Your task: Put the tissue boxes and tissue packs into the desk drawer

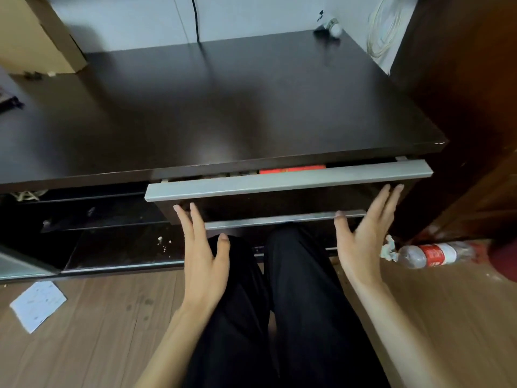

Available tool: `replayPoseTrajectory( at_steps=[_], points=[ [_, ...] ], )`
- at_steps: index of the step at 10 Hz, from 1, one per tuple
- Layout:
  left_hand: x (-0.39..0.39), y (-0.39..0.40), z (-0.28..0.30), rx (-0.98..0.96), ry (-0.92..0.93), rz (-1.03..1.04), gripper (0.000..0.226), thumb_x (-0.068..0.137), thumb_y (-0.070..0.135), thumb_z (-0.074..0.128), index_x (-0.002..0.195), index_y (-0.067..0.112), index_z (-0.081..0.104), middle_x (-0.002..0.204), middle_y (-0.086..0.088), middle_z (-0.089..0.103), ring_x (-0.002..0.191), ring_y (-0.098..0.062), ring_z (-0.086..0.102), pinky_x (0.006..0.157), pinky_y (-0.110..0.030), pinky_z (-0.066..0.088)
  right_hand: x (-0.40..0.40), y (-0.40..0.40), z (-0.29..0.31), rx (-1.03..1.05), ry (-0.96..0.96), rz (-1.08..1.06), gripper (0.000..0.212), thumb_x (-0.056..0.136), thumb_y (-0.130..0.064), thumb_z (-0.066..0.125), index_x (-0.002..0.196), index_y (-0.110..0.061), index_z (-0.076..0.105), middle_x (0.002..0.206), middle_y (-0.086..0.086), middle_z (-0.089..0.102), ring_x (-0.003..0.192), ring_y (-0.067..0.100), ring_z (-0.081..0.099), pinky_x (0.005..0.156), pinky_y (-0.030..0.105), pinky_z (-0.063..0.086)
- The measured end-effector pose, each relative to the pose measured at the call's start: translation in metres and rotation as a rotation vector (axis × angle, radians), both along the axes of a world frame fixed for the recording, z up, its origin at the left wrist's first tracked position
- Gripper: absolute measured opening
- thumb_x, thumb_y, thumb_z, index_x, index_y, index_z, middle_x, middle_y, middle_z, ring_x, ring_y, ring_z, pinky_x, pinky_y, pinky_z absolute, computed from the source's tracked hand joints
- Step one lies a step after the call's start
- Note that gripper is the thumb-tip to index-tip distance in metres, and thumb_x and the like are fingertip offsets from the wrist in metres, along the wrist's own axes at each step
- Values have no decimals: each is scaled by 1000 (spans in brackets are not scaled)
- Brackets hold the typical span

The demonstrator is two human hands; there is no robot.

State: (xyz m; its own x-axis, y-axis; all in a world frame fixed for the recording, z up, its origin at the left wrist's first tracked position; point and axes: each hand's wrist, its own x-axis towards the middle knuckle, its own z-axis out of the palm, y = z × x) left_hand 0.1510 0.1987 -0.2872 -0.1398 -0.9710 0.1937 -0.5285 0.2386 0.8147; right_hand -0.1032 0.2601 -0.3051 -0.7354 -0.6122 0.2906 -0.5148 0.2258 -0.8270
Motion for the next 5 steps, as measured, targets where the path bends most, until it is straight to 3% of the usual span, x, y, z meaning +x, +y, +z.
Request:
replayPoseTrajectory(
  at_steps=[1,2,3,4,5],
  points=[
    [-4,-24,0,-18,-61,-19,77,103,24,48,158,31,-5,160,19,-29,150,-8,6,107,-21,17,-3,-26,2,-22,-11,3,97,97,-13,66,164,-10,-4,172,5,-20,158,20,-7,116,12,2],
    [-5,-52,3,-36,-95,-25,76,102,21,48,159,25,-3,163,12,-23,147,-7,10,108,-29,30,-8,-53,6,11,-26,31,98,97,-12,68,164,-8,-2,172,7,-19,159,24,-3,113,12,-1],
    [-3,-70,4,-39,-143,-85,78,102,16,50,159,20,-3,163,4,-20,146,-36,25,110,-41,36,-10,-67,3,45,15,35,99,96,-11,70,162,-1,-3,171,15,-19,158,30,-3,104,-2,-10],
    [0,-73,3,-26,-124,-106,80,99,13,54,159,22,1,165,4,-15,152,-22,13,114,-37,32,-11,-65,6,52,-22,53,97,96,-12,70,163,-5,0,172,8,-19,158,25,-2,105,0,-3],
    [16,-69,-3,-1,-54,-60,68,98,12,56,157,22,23,167,4,14,148,-9,22,114,-29,28,-22,-46,9,27,-164,156,74,98,-10,66,161,-16,27,174,-2,2,157,15,14,114,12,16]
  ],
)
